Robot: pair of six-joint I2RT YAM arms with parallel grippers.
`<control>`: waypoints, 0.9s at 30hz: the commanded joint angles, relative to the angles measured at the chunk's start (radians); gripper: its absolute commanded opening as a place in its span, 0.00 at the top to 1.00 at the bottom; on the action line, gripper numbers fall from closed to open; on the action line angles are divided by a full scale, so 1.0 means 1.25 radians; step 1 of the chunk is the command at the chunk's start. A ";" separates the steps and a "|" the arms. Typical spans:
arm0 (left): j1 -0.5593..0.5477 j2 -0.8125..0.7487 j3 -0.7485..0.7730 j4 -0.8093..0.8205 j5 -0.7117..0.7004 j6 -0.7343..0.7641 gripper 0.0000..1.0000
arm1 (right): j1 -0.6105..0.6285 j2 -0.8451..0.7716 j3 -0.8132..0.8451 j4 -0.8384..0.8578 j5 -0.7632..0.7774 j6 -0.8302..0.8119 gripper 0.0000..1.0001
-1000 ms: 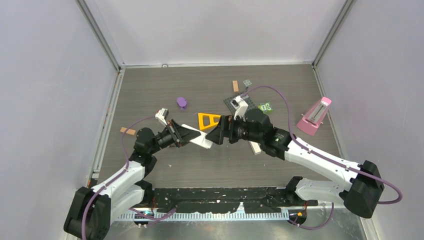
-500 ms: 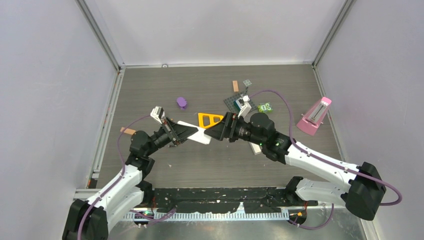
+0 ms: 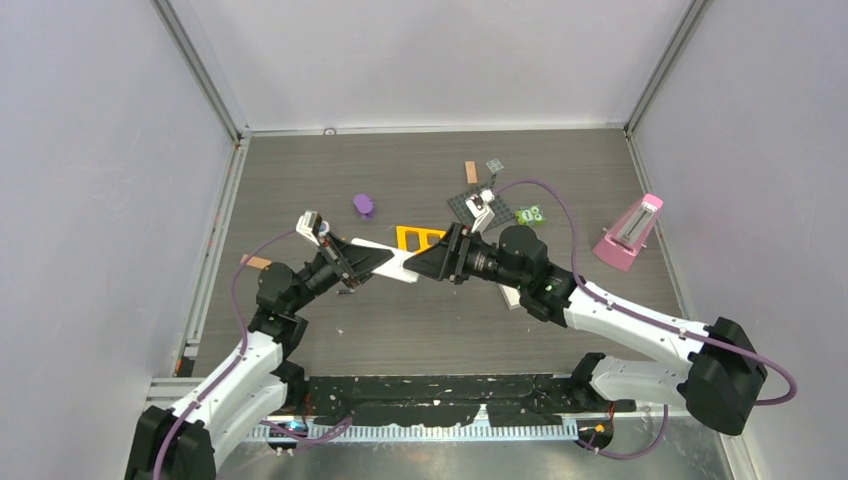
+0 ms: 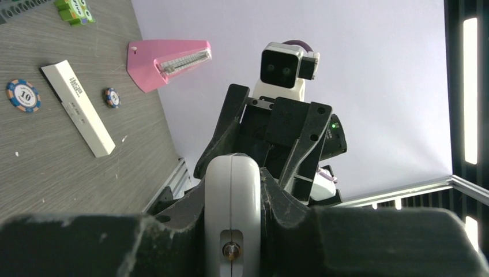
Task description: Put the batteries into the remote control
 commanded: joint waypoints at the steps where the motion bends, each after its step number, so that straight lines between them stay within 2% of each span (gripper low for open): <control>1: 0.003 -0.015 0.038 0.040 -0.018 -0.025 1.00 | -0.003 0.013 -0.001 0.063 -0.017 0.023 0.36; 13: 0.003 -0.011 0.025 0.110 -0.043 -0.072 1.00 | -0.003 0.022 -0.029 0.119 -0.012 0.062 0.64; 17: 0.003 -0.014 0.019 0.133 -0.056 -0.091 1.00 | -0.003 0.023 -0.029 0.127 -0.011 0.067 0.68; 27: -0.013 -0.015 0.027 0.168 -0.054 -0.085 1.00 | 0.016 0.078 0.003 0.138 -0.007 0.067 0.72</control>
